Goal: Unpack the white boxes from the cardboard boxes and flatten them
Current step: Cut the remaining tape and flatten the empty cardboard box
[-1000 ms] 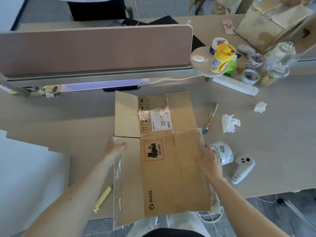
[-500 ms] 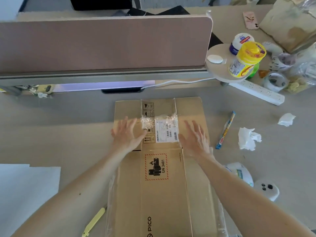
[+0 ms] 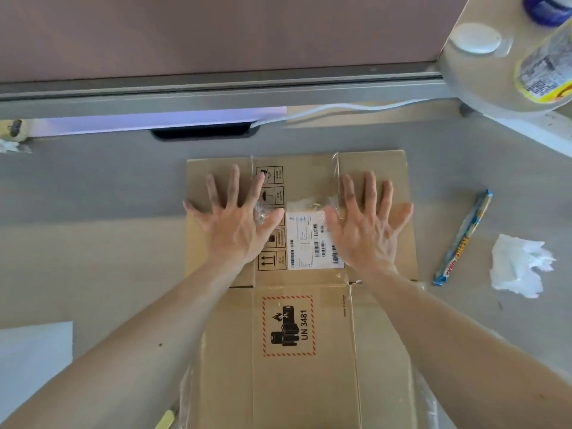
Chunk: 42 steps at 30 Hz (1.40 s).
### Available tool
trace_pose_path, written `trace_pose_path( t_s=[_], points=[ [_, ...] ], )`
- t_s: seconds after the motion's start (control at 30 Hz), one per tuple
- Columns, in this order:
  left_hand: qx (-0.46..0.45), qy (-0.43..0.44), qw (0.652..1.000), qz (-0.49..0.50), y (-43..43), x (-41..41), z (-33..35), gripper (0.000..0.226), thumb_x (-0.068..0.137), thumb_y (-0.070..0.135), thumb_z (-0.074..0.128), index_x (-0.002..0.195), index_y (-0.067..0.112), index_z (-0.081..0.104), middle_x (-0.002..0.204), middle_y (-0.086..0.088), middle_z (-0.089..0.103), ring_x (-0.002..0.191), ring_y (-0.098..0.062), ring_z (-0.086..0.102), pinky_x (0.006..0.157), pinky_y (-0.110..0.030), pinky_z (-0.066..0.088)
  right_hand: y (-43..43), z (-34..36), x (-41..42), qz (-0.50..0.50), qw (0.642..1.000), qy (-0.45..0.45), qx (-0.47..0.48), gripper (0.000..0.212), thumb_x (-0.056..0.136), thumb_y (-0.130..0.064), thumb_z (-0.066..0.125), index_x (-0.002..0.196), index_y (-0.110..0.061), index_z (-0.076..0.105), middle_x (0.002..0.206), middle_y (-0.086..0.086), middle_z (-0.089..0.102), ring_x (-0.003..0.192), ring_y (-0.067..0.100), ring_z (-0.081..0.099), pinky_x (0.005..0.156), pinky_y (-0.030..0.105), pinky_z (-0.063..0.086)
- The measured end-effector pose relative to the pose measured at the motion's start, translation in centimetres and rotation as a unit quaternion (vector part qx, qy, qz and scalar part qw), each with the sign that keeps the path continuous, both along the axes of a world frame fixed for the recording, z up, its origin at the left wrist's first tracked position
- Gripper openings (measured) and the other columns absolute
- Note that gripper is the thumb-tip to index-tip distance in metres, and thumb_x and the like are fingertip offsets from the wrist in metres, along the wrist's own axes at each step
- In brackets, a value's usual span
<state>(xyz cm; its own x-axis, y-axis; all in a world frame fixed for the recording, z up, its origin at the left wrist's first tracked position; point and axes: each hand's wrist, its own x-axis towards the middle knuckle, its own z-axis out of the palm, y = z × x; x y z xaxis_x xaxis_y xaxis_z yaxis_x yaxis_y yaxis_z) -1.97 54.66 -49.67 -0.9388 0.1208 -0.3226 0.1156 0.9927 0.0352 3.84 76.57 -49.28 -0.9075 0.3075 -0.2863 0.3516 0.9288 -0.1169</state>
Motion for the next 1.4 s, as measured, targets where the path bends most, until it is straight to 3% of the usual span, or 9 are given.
trace_pose_path(
  t_s=[0.5,0.7,0.8,0.93,1.03,1.17,1.4],
  points=[
    [-0.001,-0.003,1.0,-0.006,0.0,-0.1,0.3,0.075,0.083,0.086,0.002,0.15,0.054,-0.009,0.164,0.007,-0.02,0.15,-0.036,-0.019,0.107,-0.078,-0.004,0.1,0.5,0.0,0.003,1.0,-0.009,0.017,0.066,0.096,-0.067,0.007,0.154,-0.04,-0.006,0.165,0.002,-0.007,0.15,0.033,-0.008,0.112,0.068,-0.005],
    [0.191,-0.057,0.98,0.018,-2.2,0.6,2.5,0.064,0.093,0.076,0.019,0.152,0.054,0.006,0.165,0.006,-0.012,0.152,-0.022,-0.013,0.113,-0.066,-0.016,1.8,1.8,0.4,0.014,0.994,-0.05,-0.101,0.061,0.097,-0.062,0.017,0.153,-0.043,0.0,0.164,-0.003,-0.011,0.15,0.026,-0.014,0.115,0.064,-0.01],
    [0.169,-0.024,0.985,0.022,-3.2,5.2,3.4,0.06,0.097,0.069,0.025,0.153,0.049,0.011,0.166,0.006,-0.005,0.153,-0.024,-0.008,0.114,-0.06,-0.015,1.7,3.6,4.2,0.001,0.995,-0.016,-0.095,0.06,0.101,-0.053,0.023,0.155,-0.039,0.002,0.165,-0.002,-0.004,0.151,0.024,-0.006,0.117,0.058,-0.006],
    [0.16,-0.081,0.984,0.008,-3.0,11.1,3.1,0.06,0.099,0.064,0.023,0.153,0.051,0.001,0.166,0.005,-0.013,0.15,-0.026,-0.021,0.115,-0.064,-0.014,-0.8,3.2,10.5,0.007,0.995,-0.051,-0.082,0.06,0.099,-0.06,0.014,0.154,-0.041,-0.004,0.164,-0.005,-0.01,0.151,0.023,-0.01,0.118,0.057,-0.008],
    [0.116,-0.082,0.99,-0.002,-2.9,12.2,2.0,0.062,0.097,0.068,0.014,0.152,0.052,-0.009,0.165,0.007,-0.019,0.149,-0.026,-0.026,0.115,-0.067,-0.011,-1.6,2.1,11.8,-0.012,0.996,-0.057,-0.073,0.061,0.098,-0.064,0.014,0.152,-0.045,-0.006,0.164,-0.006,-0.012,0.151,0.022,-0.012,0.118,0.056,-0.01],
    [0.046,-0.012,0.999,-0.024,-2.8,12.8,0.4,0.063,0.097,0.068,0.011,0.155,0.045,-0.001,0.167,0.001,-0.008,0.152,-0.034,-0.01,0.115,-0.07,0.0,-2.3,0.5,12.2,-0.016,0.999,-0.037,-0.014,0.063,0.098,-0.062,0.017,0.152,-0.044,-0.01,0.165,-0.002,-0.01,0.151,0.026,-0.01,0.119,0.057,-0.006],
    [0.045,-0.007,0.999,-0.029,-2.7,12.7,-0.1,0.064,0.098,0.067,0.013,0.156,0.044,-0.002,0.166,-0.001,-0.011,0.151,-0.035,-0.013,0.114,-0.071,0.0,-2.4,-0.3,12.1,-0.025,0.999,-0.022,0.016,0.063,0.098,-0.061,0.019,0.152,-0.045,-0.01,0.165,-0.001,-0.005,0.151,0.027,-0.005,0.119,0.058,-0.002]
  ],
)
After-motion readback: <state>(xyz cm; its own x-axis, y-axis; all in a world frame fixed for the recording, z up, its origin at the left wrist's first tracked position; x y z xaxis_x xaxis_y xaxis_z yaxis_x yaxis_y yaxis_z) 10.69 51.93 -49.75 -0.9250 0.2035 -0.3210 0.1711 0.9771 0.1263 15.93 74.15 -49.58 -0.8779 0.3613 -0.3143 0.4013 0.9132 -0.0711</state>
